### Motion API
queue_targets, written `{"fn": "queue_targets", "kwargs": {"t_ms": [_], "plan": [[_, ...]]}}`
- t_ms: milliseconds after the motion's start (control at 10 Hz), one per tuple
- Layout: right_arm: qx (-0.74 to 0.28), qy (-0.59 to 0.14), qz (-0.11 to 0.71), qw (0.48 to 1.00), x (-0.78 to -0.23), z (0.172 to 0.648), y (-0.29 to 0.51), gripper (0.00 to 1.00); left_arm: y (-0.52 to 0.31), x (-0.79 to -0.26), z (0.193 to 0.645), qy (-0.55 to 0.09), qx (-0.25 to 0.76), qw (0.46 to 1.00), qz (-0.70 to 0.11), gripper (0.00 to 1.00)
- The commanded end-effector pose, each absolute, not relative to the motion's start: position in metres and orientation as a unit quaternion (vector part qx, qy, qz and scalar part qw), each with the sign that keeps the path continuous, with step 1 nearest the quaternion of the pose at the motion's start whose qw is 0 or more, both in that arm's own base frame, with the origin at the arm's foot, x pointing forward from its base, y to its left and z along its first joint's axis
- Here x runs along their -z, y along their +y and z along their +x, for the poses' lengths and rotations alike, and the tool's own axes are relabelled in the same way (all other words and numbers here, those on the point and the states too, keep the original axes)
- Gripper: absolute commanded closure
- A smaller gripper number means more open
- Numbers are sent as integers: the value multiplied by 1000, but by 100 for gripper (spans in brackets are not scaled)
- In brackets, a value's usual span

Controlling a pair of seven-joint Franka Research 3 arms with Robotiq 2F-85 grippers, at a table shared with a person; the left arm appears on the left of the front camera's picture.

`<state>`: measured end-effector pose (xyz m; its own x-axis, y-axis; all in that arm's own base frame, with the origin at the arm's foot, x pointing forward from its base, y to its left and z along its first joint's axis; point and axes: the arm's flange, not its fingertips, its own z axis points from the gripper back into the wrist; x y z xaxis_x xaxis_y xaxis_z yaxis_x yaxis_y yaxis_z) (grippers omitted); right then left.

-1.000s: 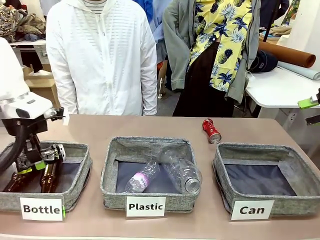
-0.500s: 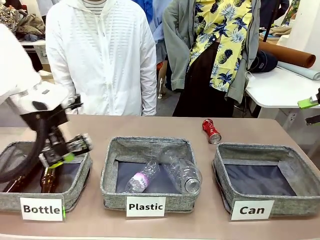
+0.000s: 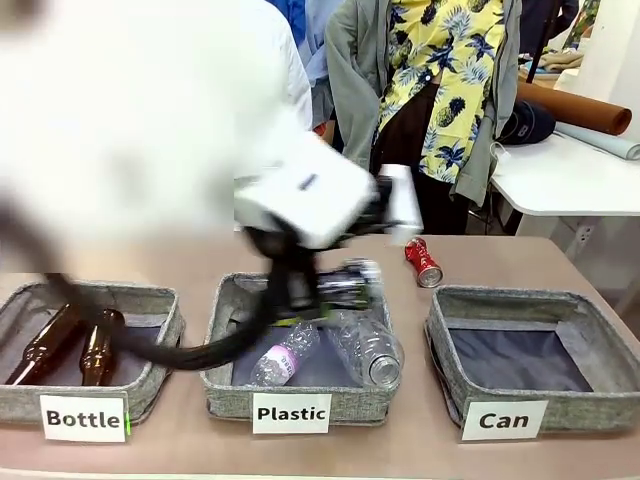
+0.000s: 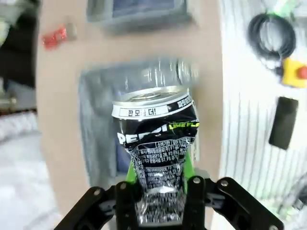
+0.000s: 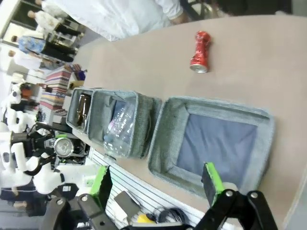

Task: Sort the can waste into the basket.
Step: Pick up the can waste from the table and place it in the right Fabric basket.

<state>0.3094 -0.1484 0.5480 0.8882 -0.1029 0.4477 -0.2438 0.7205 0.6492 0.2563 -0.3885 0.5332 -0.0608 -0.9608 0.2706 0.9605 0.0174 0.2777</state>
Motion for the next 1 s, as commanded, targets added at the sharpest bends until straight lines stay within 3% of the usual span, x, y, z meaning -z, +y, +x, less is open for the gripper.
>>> {"fn": "queue_targets", "kwargs": {"t_ms": [0,200,300,500,600,900], "plan": [[-51,-254,334,906,-570,272,-207,0,-468,-539,308,-228,720,655,6,61],[-72,-256,264,927,-549,231,-244,0,-563,-531,314,-258,745,615,-22,61],[-78,-273,274,919,-537,219,-258,0,-596,-522,317,-260,757,596,-59,61],[-39,-320,282,904,-528,197,-281,0,-651,-491,332,-250,757,599,-77,61],[-60,-268,279,920,-544,208,-268,0,-667,-481,339,-231,756,606,-87,61],[-60,-268,279,920,-544,208,-268,0,-679,-471,355,-212,755,615,-86,61]]}}
